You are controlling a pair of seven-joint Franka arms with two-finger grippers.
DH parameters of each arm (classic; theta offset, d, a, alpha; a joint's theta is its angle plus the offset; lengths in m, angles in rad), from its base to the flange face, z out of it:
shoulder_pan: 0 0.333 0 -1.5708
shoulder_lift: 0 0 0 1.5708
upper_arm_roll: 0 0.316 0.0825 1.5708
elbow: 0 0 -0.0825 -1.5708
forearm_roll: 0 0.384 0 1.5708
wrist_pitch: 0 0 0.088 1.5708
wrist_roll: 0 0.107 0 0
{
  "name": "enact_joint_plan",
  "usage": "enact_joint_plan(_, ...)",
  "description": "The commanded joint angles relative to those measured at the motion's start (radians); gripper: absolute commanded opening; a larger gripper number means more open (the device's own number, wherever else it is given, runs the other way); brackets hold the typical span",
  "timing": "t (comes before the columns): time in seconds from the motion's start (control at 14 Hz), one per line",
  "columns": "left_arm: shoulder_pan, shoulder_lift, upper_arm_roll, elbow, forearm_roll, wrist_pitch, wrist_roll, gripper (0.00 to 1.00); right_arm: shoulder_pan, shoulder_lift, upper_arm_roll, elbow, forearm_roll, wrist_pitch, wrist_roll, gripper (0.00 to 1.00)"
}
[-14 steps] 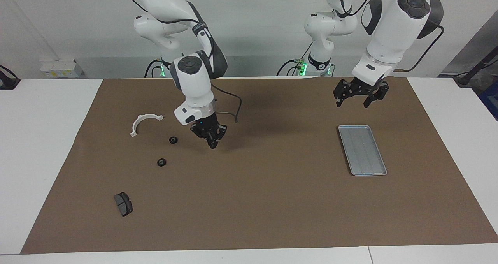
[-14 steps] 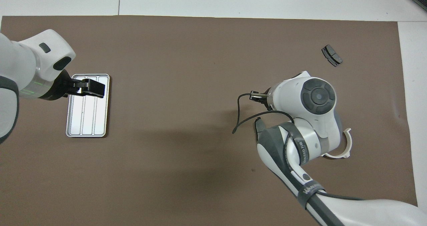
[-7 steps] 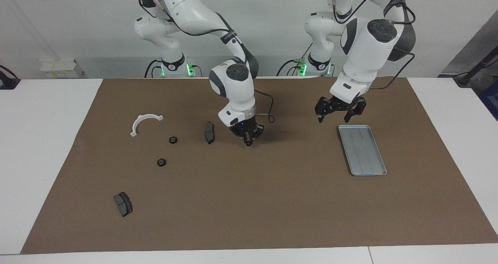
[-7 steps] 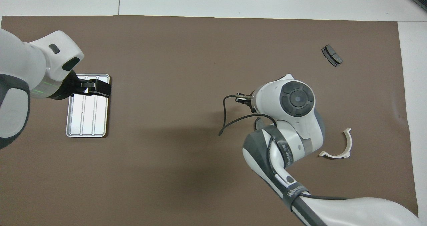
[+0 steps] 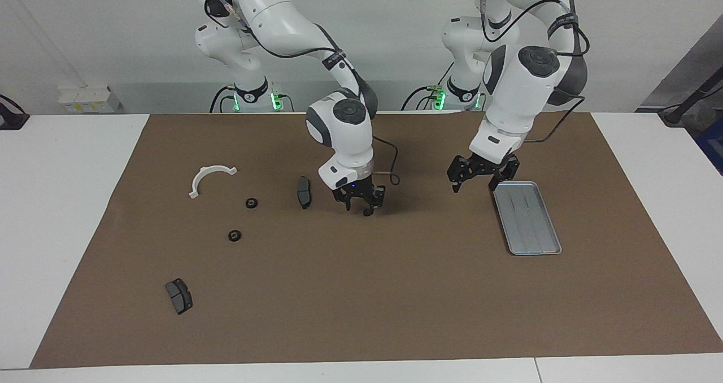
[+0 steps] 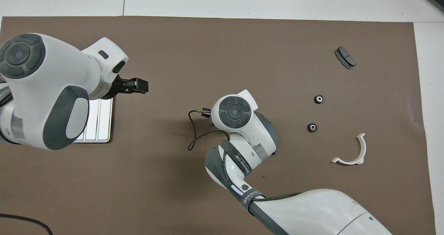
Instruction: Pick bearing gear from pile to tray
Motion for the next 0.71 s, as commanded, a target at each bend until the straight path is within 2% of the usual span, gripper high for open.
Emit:
enact_joint_plan(0.0,-0.044,0.009,0.015,-0.015,-0.026,0.068,-0.068,1.00,-0.111,-0.090,0.010,-0.071,-0.016,-0.016,-0.121,1.00)
enact_joint_plan(0.28,-0.136,0.034,0.016,-0.026,-0.026,0.115,-0.157,1.00,-0.234,-0.241,0.010,-0.266,-0.016,0.013,-0.251,1.00)
enact_joint_plan(0.5,-0.244,0.154,0.022,-0.014,-0.001,0.238,-0.282,1.00,-0.329,-0.331,0.011,-0.379,-0.014,0.013,-0.396,1.00)
enact_joint_plan(0.64,-0.276,0.219,0.023,0.014,0.043,0.273,-0.318,1.00,-0.384,-0.385,0.011,-0.453,-0.013,0.013,-0.485,1.00)
